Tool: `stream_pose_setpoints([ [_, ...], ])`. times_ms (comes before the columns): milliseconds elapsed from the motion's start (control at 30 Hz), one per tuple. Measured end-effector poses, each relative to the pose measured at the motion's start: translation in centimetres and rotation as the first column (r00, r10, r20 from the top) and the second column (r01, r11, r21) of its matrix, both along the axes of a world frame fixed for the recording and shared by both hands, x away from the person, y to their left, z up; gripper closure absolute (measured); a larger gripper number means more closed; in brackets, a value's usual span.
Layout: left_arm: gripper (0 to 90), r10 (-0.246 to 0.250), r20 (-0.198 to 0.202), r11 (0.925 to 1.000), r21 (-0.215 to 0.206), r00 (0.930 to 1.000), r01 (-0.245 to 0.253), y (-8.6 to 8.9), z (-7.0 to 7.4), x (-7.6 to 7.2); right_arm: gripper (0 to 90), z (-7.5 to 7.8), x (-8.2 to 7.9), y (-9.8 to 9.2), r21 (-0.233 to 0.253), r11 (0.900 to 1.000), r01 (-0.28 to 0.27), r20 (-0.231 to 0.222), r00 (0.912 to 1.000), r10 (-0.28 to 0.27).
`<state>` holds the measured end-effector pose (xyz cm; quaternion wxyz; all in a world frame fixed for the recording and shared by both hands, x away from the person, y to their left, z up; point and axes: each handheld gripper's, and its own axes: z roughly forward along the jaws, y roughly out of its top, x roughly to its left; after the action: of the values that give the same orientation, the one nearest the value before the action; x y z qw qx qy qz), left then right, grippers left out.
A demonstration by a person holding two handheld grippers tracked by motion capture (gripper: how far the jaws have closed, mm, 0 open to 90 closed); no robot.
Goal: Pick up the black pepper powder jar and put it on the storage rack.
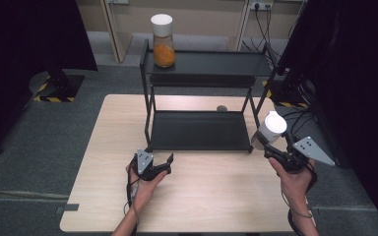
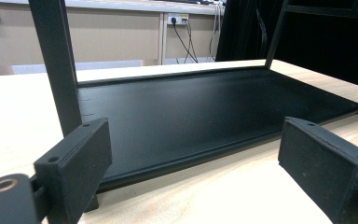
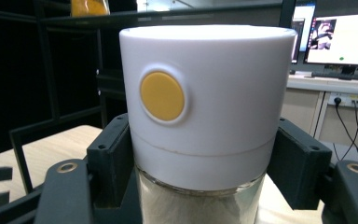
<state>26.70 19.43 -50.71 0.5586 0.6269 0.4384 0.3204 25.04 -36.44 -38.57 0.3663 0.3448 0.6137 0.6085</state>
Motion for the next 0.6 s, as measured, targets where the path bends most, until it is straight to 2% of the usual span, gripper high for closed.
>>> stream_pose_setpoints([
  [600,9.1,-0.001,0.0,1.0,0.002,1.0,0.001,0.0,0.0,0.0,31.0,3.7,1.9,0.9,0.022,1.0,-0.005,0.066,0.9978,0.004],
])
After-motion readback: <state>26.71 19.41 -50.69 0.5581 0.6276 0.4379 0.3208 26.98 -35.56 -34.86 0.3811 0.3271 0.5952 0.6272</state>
